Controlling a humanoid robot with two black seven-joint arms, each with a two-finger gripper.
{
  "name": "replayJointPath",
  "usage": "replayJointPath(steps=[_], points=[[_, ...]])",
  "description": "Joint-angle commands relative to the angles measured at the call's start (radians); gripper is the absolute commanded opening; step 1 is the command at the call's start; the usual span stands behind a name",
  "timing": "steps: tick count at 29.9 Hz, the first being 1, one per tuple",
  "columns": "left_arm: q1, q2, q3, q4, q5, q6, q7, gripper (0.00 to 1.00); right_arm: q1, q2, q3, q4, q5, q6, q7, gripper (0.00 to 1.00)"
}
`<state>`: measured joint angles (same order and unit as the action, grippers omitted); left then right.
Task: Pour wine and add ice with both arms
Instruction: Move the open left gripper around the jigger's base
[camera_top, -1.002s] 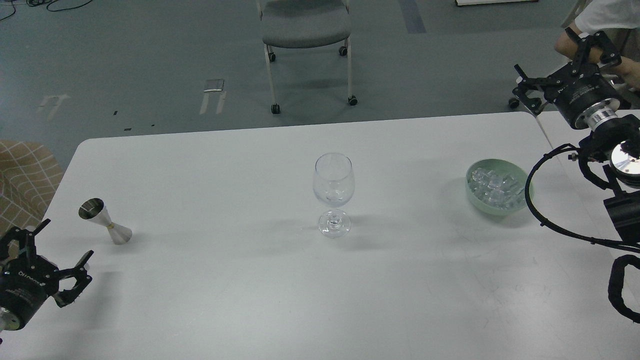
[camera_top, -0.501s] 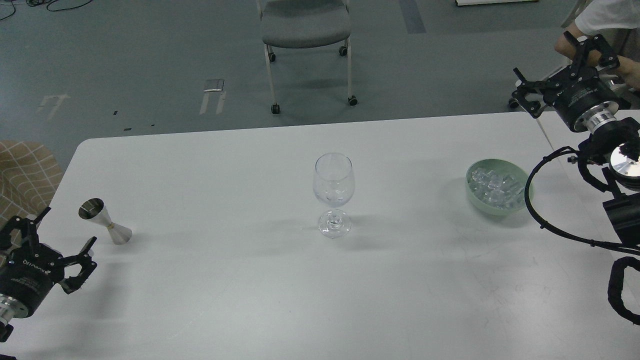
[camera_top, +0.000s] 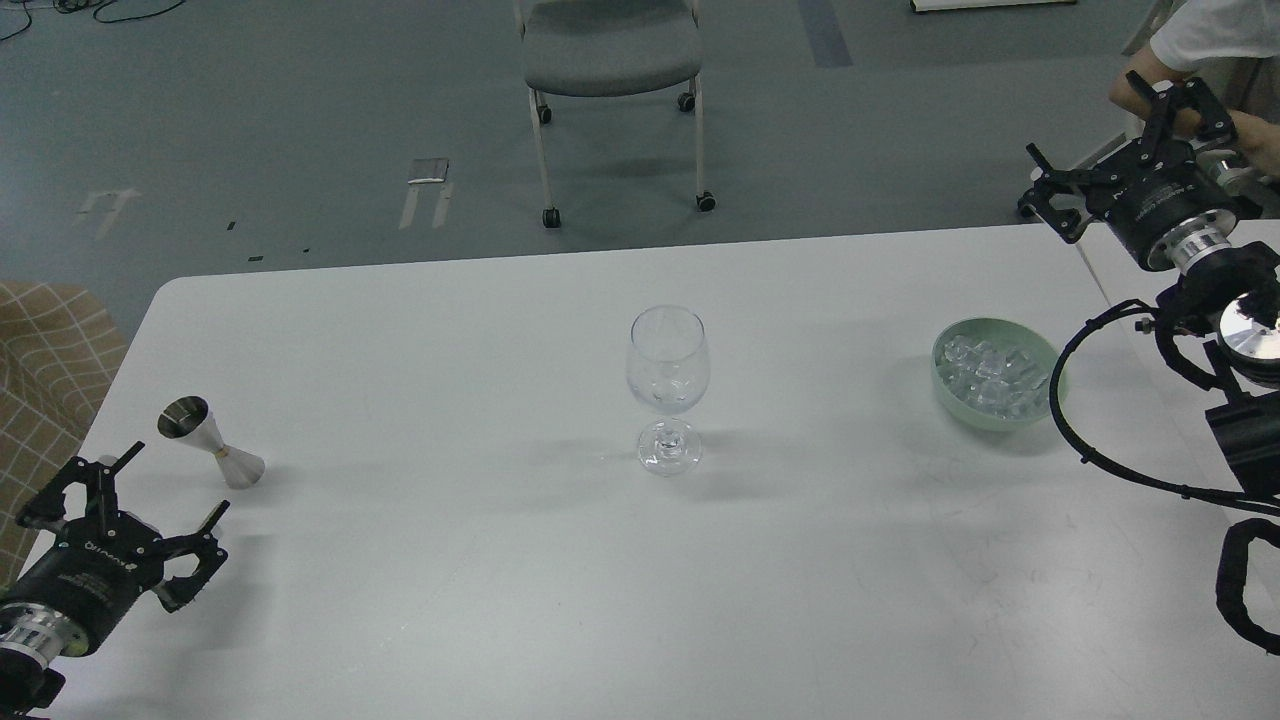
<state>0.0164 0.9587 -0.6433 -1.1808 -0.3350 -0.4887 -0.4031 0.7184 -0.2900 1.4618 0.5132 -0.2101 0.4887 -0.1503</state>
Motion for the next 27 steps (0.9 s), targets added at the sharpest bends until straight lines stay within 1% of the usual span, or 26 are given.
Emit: replayJointPath(steps=[1, 13, 18, 23, 27], points=[[0.000, -0.002, 0.004, 0.000, -0.003, 0.000, 0.001, 0.96, -0.002, 0.000, 0.002, 0.002, 0.000, 0.000, 0.000, 1.00], [0.008, -0.057, -0.007, 0.001, -0.091, 0.000, -0.005, 0.96, -0.010, 0.000, 0.002, -0.002, 0.000, 0.000, 0.000, 1.00], [0.010, -0.109, -0.064, 0.003, -0.090, 0.000, -0.010, 0.96, -0.010, 0.000, 0.002, -0.001, 0.000, 0.000, 0.000, 1.00], [0.010, -0.162, -0.107, 0.007, -0.082, 0.000, -0.028, 0.97, -0.010, 0.000, 0.000, -0.002, 0.000, 0.000, 0.000, 1.00], [0.016, -0.170, -0.111, 0.001, -0.082, 0.000, -0.037, 0.97, -0.010, 0.000, 0.000, -0.002, 0.000, 0.000, 0.000, 1.00]])
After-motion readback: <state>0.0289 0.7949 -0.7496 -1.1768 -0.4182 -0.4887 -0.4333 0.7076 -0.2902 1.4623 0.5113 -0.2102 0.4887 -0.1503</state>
